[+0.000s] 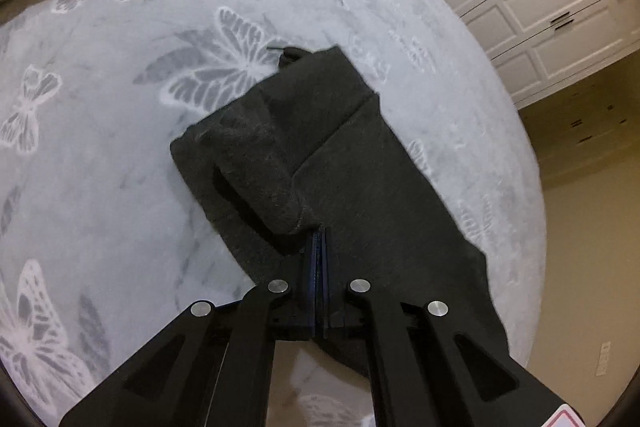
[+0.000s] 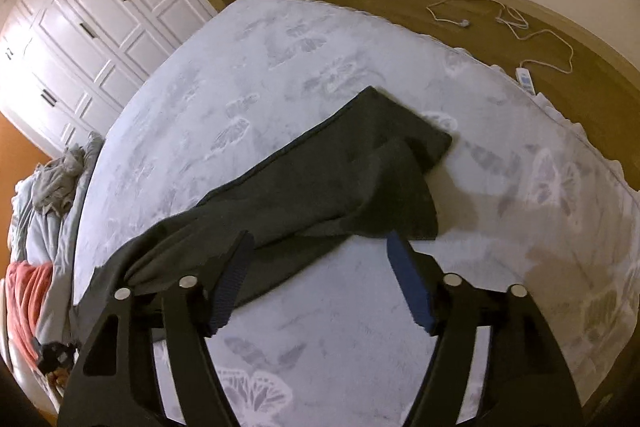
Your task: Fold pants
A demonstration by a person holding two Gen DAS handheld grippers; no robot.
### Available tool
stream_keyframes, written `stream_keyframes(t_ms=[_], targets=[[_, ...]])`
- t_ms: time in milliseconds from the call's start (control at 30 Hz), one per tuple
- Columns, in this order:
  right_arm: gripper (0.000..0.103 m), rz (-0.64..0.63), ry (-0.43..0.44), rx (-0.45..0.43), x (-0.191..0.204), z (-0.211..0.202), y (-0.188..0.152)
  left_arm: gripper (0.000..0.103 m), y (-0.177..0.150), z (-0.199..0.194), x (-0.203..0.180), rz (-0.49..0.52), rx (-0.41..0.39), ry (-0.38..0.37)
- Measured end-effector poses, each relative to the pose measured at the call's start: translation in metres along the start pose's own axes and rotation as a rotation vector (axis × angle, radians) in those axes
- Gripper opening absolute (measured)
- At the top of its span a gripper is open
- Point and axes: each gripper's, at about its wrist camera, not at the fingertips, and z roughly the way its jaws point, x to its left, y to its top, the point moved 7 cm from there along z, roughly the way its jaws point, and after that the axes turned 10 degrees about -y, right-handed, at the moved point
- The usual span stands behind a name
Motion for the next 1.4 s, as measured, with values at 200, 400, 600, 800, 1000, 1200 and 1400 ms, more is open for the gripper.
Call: stream_keyframes(t_ms=[200, 400, 600, 800, 1000, 1200, 1400], targets=[[0.076, 0.067, -0.096, -0.041, -0.015, 0.015, 0.022, 0.0, -0.003, 0.0, 0.025, -0.063, 0.03, 0.02], [0.011, -0.091, -0.109, 0.034, 0.0, 0.051, 0.023, 0.0, -0.001, 0.001, 0.027, -0.022, 0.054, 0.037], [0.031, -0.171, -0.106, -0.385, 0.001, -0.031, 0.07, 0.0, 0.0, 0.002, 0.031, -0.014, 0.065, 0.046], [0.04, -0.031, -0.284, -0.188, -0.067, 0.003, 0.044, 0.0, 0.0, 0.002, 0.033, -0.028, 0.067, 0.045], [0.05, -0.034, -0.021, -0.031, -0.016, 0.005, 0.015, 0.001, -0.003, 0.003, 0.029, -0.011, 0.051, 0.079], [0.051, -0.023, 0.052, 0.02, 0.035, 0.016, 0.005, 0.002, -0.004, 0.003, 0.027, 0.003, 0.038, 0.108], [0.065, -0.024, -0.086, 0.117, 0.057, 0.057, -0.001, 0.002, -0.005, 0.004, 0.026, 0.012, 0.043, 0.109]])
